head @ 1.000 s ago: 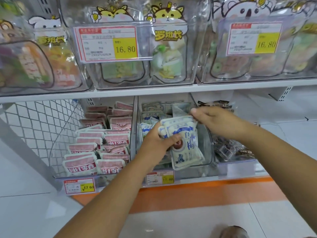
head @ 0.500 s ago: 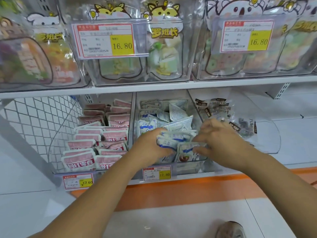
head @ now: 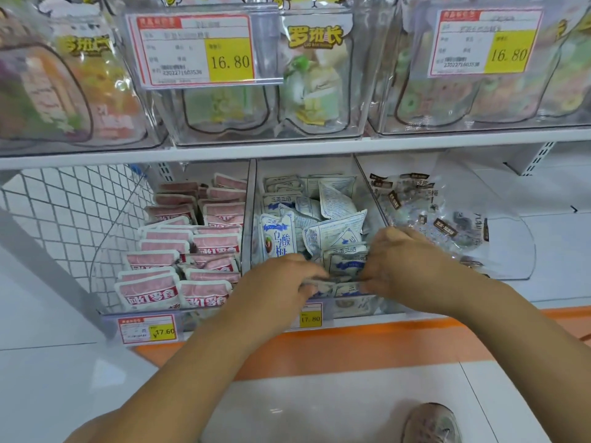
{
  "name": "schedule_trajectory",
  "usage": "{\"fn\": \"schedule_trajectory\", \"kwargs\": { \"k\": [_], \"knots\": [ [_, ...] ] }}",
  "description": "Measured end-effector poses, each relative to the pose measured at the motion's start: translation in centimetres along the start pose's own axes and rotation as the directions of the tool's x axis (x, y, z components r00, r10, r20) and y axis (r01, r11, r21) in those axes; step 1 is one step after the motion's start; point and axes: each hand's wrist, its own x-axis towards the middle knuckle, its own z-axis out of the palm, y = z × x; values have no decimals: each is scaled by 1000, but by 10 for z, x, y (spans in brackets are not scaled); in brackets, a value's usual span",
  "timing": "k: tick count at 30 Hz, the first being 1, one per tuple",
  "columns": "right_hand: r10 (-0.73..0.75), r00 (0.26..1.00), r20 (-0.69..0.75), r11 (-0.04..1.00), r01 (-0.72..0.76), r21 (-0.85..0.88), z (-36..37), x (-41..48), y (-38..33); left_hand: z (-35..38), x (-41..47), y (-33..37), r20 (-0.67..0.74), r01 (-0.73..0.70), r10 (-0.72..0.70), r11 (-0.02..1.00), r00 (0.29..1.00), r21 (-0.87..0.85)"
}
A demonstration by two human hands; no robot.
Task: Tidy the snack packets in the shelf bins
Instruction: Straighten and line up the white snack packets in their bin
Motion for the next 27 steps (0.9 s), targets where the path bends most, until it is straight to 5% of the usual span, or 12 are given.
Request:
{"fn": "schedule_trajectory", "kwargs": {
  "k": [3,6,11,14,19,23,27],
  "knots": [
    [100,977,-189,966,-50,253,-21,0,9,3,0,-2,35,1,-4,998,999,65],
    [80,946,-315,981,-19,194,-27,18,8,5,-1,-4,50,-27,27,1000,998,8],
    [-17,1000,-13,993,18,115,-11,42,3,4,-9,-11,125,-26,28,999,992,-19],
    [15,1000,8,991,-16,133,-27,52,11,4,-11,-18,124,-12,13,1000,992,-7],
    [18,989,145,989,4,-150,-26,77,13,6,-10,-23,51,-9,8,1000,999,26],
    [8,993,121,971,-36,238,-32,71,17,-3,-13,-21,-47,-19,21,999,999,44],
    [18,998,-59,813,20,583,-29,58,7,-14,-19,-22,-139,-61,71,995,988,79]
  ]
}}
